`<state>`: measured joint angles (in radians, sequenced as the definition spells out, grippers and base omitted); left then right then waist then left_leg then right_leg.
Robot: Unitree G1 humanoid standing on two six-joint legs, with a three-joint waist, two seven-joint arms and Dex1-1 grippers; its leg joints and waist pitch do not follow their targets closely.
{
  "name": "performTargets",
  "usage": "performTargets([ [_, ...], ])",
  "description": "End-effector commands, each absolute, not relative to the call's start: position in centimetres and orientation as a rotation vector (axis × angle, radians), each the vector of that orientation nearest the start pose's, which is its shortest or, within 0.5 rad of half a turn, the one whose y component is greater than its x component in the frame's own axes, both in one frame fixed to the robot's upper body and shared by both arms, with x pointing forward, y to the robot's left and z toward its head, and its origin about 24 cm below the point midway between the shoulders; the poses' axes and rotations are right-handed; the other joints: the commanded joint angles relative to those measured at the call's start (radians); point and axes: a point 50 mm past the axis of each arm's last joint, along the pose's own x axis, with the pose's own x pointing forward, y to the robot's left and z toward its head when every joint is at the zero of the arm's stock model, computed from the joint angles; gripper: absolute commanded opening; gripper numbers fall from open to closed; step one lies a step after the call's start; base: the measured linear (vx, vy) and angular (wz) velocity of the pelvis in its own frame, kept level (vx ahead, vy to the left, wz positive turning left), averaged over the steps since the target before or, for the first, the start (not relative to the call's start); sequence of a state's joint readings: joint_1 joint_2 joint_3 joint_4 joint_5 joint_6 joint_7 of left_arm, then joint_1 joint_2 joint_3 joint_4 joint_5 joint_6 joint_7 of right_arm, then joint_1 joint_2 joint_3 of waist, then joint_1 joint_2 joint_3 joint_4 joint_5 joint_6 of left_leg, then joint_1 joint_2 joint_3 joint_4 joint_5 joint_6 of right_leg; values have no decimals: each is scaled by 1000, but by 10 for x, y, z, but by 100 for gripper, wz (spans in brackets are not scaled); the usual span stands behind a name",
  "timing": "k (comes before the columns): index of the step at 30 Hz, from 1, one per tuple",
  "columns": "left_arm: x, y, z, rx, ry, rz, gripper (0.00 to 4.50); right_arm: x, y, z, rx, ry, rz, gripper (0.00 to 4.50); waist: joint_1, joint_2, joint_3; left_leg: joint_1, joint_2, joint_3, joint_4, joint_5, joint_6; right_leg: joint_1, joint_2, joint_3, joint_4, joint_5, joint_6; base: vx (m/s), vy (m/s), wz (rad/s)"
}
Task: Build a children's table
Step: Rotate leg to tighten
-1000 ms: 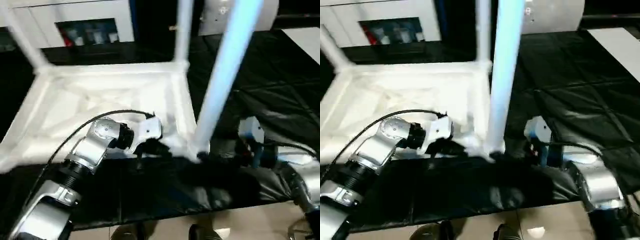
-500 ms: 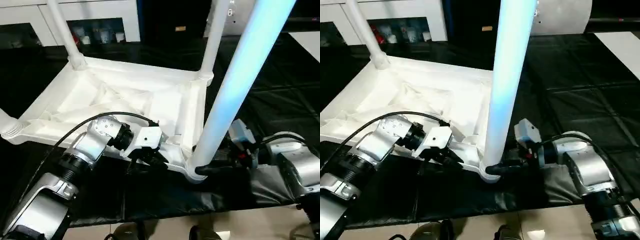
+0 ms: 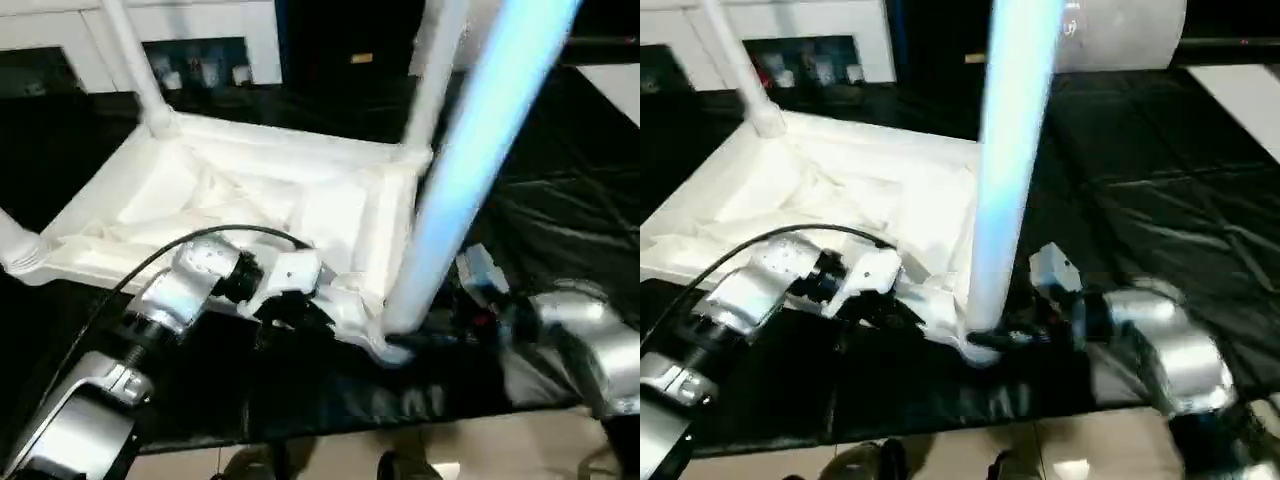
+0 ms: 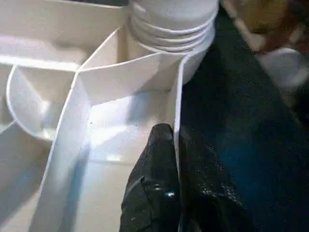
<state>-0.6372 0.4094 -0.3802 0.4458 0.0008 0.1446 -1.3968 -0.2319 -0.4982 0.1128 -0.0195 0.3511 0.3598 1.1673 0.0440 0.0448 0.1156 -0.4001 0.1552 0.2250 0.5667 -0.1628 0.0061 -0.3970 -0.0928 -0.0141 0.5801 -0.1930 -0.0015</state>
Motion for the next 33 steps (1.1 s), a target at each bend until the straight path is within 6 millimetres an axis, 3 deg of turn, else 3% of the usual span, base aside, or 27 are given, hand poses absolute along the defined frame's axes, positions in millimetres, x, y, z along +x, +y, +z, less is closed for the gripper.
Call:
performTargets([
  [1, 309, 105, 66, 463, 479, -1466, 0, 255, -143, 65, -41, 336, 1210, 204, -7, -19, -42, 33, 79, -49, -84, -322, 20, 18, -67, 29, -76, -397, -229, 0, 0, 0],
  [2, 310, 101, 68, 434, 473, -1426, 0, 257, -138, 63, -24, 333, 1152, 204, -17, -19, -40, 37, 78, -54, -87, -367, -11, 10, -67, 31, -83, -480, -197, -57, 7, -10],
  [3, 310, 97, 69, 406, 468, -1394, 0, 259, -133, 62, 5, 325, 1100, 200, -24, -8, -35, 40, 77, -60, -90, -411, -36, 3, -68, 31, -87, -539, -173, -57, 7, -10],
  [6, 317, 76, 74, 304, 426, -1225, 0, 273, -112, 59, 71, 302, 864, 199, -51, -10, -30, 42, 73, -71, -97, -515, -87, -10, -62, 26, -95, -625, -122, -56, 23, -14],
  [7, 317, 76, 74, 304, 426, -1225, 0, 273, -112, 59, 71, 302, 864, 199, -57, -12, -29, 42, 71, -74, -96, -533, -92, -13, -62, 25, -98, -640, -114, -50, 33, -16],
  [8, 320, 69, 74, 286, 412, -1172, 0, 280, -107, 59, 92, 295, 768, 199, -65, -18, -31, 41, 67, -79, -96, -545, -89, -6, -62, 20, -102, -651, -93, 0, 0, 0],
  [10, 325, 55, 77, 252, 383, -1045, 0, 291, -97, 59, 143, 285, 581, 199, -74, -9, -28, 45, 67, -77, -96, -556, -93, -18, -58, 23, -104, -622, -93, 0, 0, 0],
  [12, 330, 47, 79, 255, 354, -975, 0, 299, -94, 58, 171, 282, 446, 199, -80, -9, -28, 55, 62, -79, -93, -590, -88, -22, -55, 16, -115, -631, -71, -58, 25, -10],
  [13, 333, 43, 80, 253, 333, -936, 0, 303, -93, 58, 172, 272, 402, 199, -82, -12, -29, 53, 61, -79, -95, -589, -85, -20, -53, 15, -117, -619, -67, 0, 0, 0],
  [14, 335, 40, 82, 252, 320, -909, 0, 305, -92, 59, 171, 265, 377, 254, -83, -9, -31, 50, 62, -80, -101, -587, -84, -13, -50, 12, -114, -577, -65, 0, 0, 0],
  [15, 335, 38, 81, 270, 315, -900, 0, 306, -92, 61, 164, 241, 362, 268, -79, -6, -31, 61, 62, -75, -102, -596, -83, -22, -46, 16, -120, -542, -65, 0, 0, 0],
  [17, 334, 37, 80, 297, 316, -900, 0, 307, -94, 64, 161, 216, 346, 279, -76, -7, -33, 62, 62, -73, -102, -590, -75, -20, -45, 19, -120, -496, -69, 0, 0, 0],
  [18, 333, 39, 79, 314, 322, -923, 0, 306, -97, 64, 153, 211, 354, 290, -76, -1, -39, 45, 64, -74, -110, -536, -63, -2, -46, 20, -105, -395, -90, 0, 0, 0],
  [19, 332, 40, 78, 319, 326, -930, 0, 306, -98, 64, 149, 212, 354, 302, -75, -3, -41, 38, 67, -74, -114, -502, -59, 4, -45, 20, -98, -346, -98, 0, 0, 0],
  [20, 330, 43, 75, 339, 334, -956, 0, 304, -103, 65, 127, 208, 364, 302, -73, -2, -45, 39, 67, -67, -111, -473, -52, 2, -44, 23, -96, -284, -115, 0, 0, 0],
  [22, 327, 49, 71, 371, 345, -998, 0, 301, -110, 65, 97, 191, 406, 318, -68, -6, -44, 45, 65, -60, -104, -472, -39, -2, -48, 27, -101, -298, -122, 0, 0, 0],
  [24, 325, 58, 67, 401, 365, -1056, 0, 297, -124, 67, 21, 167, 473, 342, -67, -10, -47, 33, 65, -57, -99, -413, -7, 9, -55, 29, -101, -313, -130, 0, 0, 0],
  [29, 319, 70, 64, 436, 382, -1170, 0, 291, -145, 74, -45, 143, 587, 377, -60, -15, -56, 32, 66, -50, -84, -329, 49, 10, -59, 28, -104, -329, -160, 0, 0, 0],
  [31, 316, 79, 62, 458, 392, -1244, 0, 288, -158, 81, -83, 132, 682, 403, -56, -17, -57, 33, 69, -46, -81, -306, 69, 12, -55, 28, -101, -314, -169, 0, 0, 0],
  [32, 314, 83, 61, 465, 408, -1290, 0, 286, -165, 85, -105, 128, 745, 403, -55, -16, -60, 34, 69, -42, -77, -284, 77, 10, -53, 28, -97, -280, -188, 51, -45, 3],
  [33, 313, 85, 61, 471, 408, -1322, 0, 285, -168, 87, -119, 126, 777, 403, -51, -16, -64, 30, 69, -42, -72, -251, 90, 16, -54, 26, -90, -231, -208, 51, -45, 3],
])
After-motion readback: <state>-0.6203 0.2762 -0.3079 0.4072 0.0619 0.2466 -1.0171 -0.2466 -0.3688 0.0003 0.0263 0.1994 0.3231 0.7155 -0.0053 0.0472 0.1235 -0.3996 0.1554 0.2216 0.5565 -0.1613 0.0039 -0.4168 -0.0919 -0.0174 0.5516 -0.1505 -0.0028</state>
